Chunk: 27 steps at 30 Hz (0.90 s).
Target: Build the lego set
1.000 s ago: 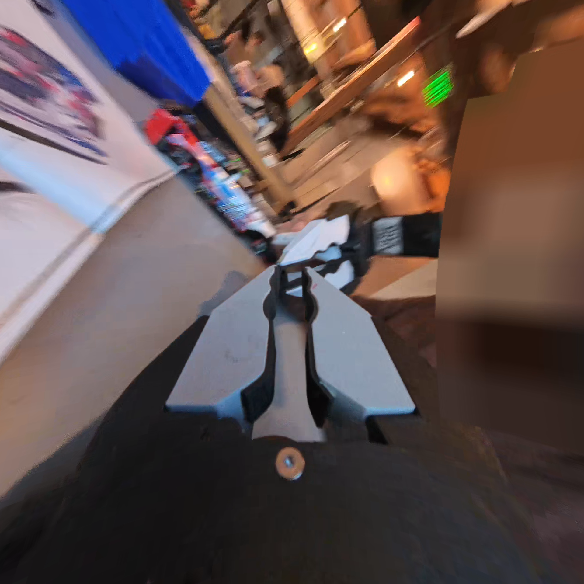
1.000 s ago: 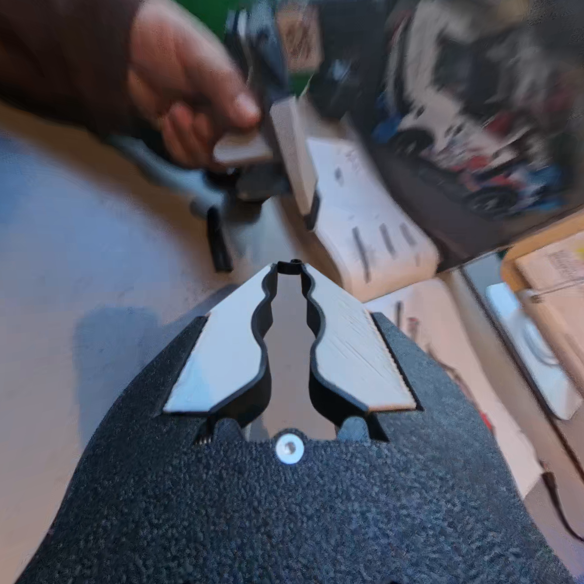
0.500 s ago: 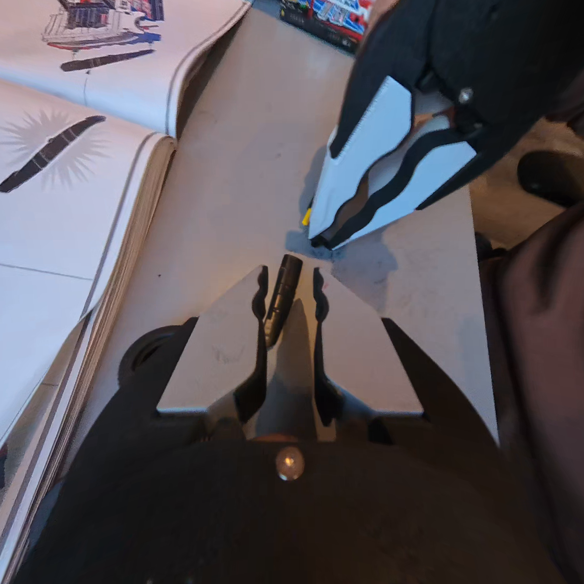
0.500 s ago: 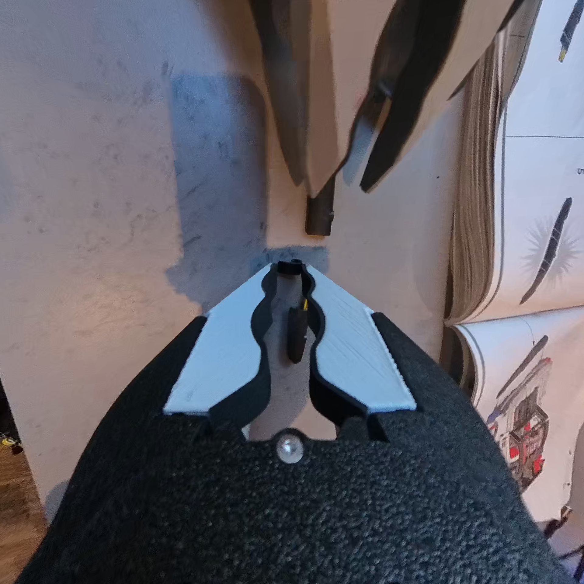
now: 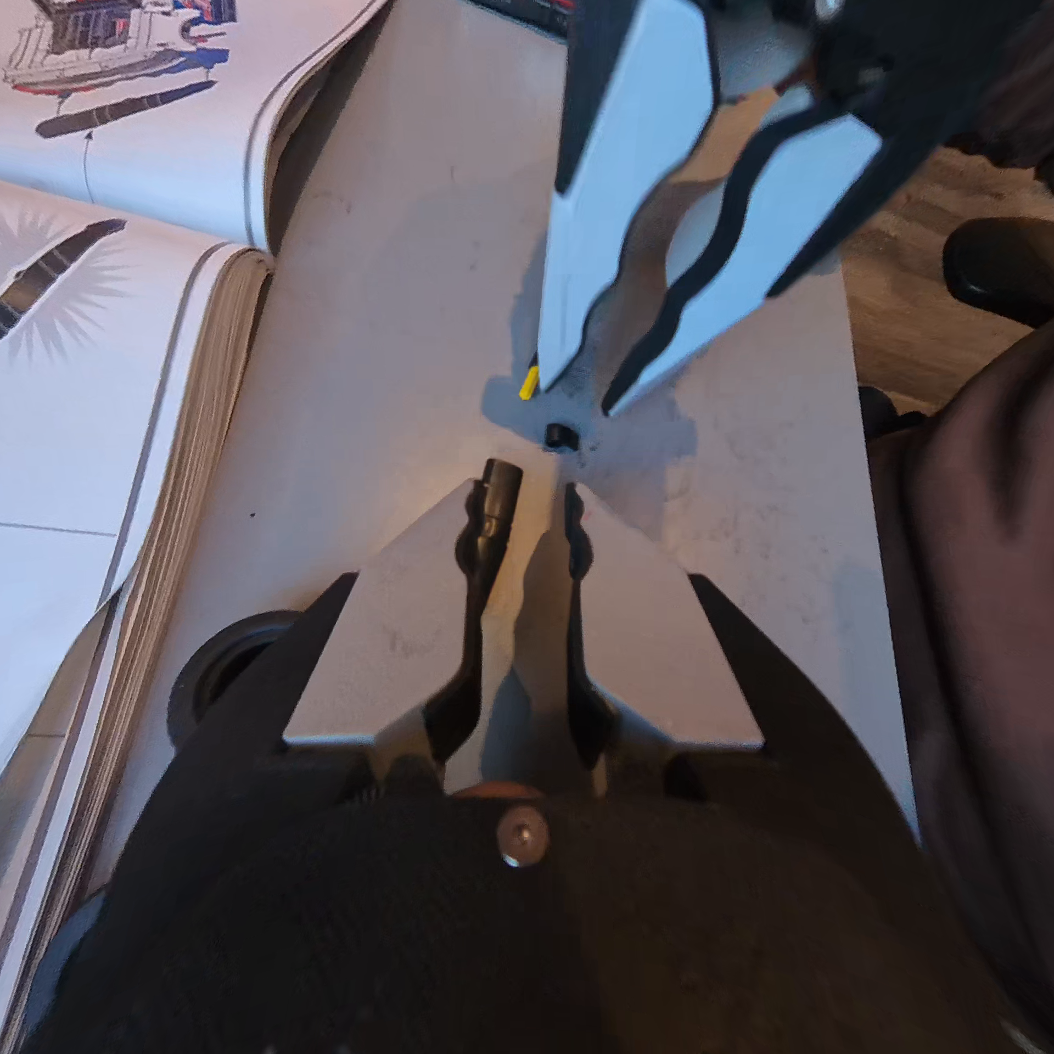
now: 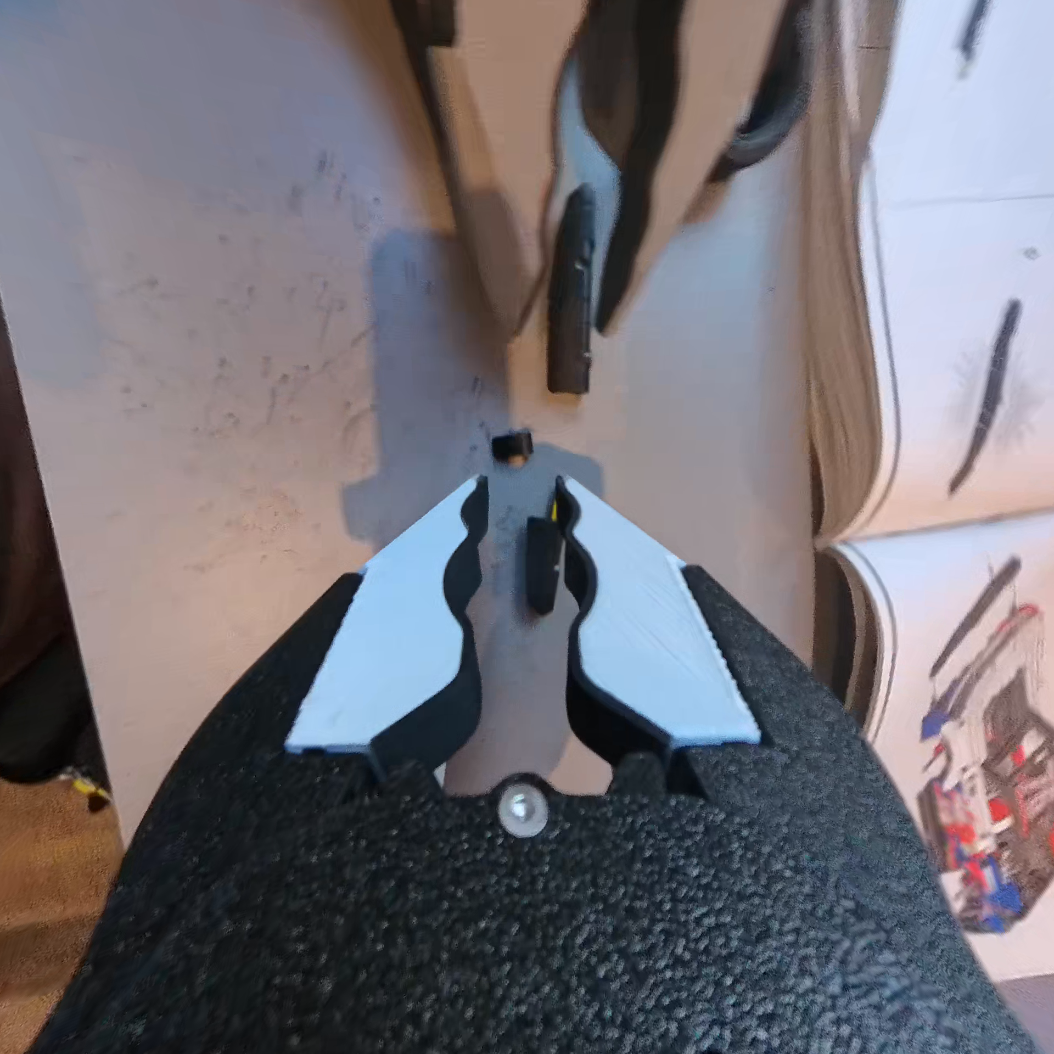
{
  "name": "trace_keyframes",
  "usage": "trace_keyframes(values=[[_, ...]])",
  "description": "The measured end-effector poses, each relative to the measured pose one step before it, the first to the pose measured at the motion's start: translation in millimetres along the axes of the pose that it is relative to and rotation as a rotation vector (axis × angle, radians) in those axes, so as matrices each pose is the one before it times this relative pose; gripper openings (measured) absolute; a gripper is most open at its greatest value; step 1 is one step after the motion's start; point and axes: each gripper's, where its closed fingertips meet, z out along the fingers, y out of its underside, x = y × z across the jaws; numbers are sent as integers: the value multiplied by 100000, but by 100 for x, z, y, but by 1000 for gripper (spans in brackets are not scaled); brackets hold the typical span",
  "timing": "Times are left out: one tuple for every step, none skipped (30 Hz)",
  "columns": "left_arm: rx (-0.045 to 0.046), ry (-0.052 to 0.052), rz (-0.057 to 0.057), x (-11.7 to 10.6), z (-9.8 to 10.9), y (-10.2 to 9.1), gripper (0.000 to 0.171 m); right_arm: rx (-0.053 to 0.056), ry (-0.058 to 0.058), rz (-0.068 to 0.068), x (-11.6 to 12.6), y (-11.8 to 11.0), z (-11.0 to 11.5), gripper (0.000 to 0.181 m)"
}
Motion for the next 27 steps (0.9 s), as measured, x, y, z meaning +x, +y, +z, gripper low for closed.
trace_keyframes(values=[[-684,933,1644,436,204,-60,25,3327,2118,4347,351,373,-422,22],[-829,1069,1798,492,290,-113,25,2638,2225,4648,379,545,-228,22],[-1066,387,1906,384,388,-132,26,2146,1555,4284,276,618,-73,22],[-1869,-1210,1698,82,420,-72,25,2188,930,3549,183,564,27,22],[-2241,-2042,1953,-108,412,-41,24,2044,747,2665,172,497,66,22],[-1386,-1557,2512,-53,371,-131,22,1434,243,1724,121,449,105,24],[-910,-598,2208,60,333,-127,20,720,-658,1095,29,406,121,26],[-1309,165,1070,119,326,-36,19,361,-1505,815,-79,306,137,27],[-1541,583,-59,103,313,62,19,884,-1706,599,-86,123,113,27],[-1278,1091,-487,136,298,56,19,1574,-1718,218,-75,-78,57,27],[-931,843,-495,103,295,46,19,1014,-1735,-208,-65,-70,55,28],[-1053,20,-412,-35,255,61,20,509,-1658,-394,-39,-67,111,29],[-885,223,293,0,233,50,21,652,-1944,-479,-75,-123,122,28],[386,-245,146,-62,121,-117,19,630,-2029,-379,-77,-142,150,28],[-195,-616,-774,-156,54,-40,17,593,-1792,-183,-27,-145,151,28],[-462,-336,-482,-107,-14,28,13,864,-1385,-264,14,-168,104,27],[-189,157,25,0,-15,55,10,722,-1227,-736,-12,-130,96,23],[494,38,-495,-3,-10,5,10,615,-1690,-1052,-155,-116,108,19],[876,154,-491,-4,-6,-13,10,419,-2068,-1181,-301,-80,94,13],[1046,349,-136,-1,-7,5,10,119,-1695,-1442,-328,-63,65,13],[1081,713,-278,1,-16,13,9,-230,-765,-2071,-276,-22,33,13],[994,1052,-681,-3,-32,15,9,-213,1025,-3112,-99,-22,5,13],[972,1157,-139,4,-39,24,9,-9,2041,-3766,20,-38,-29,13],[977,916,629,-1,-39,39,9,-184,1576,-2921,48,-20,-15,12],[871,776,355,10,-47,39,9,-287,441,-1384,25,-16,-6,12],[449,738,-31,15,-32,20,9,-308,-431,-487,-1,-27,16,12],[157,501,141,5,-23,12,9,-174,-819,-299,-51,-55,34,12]])
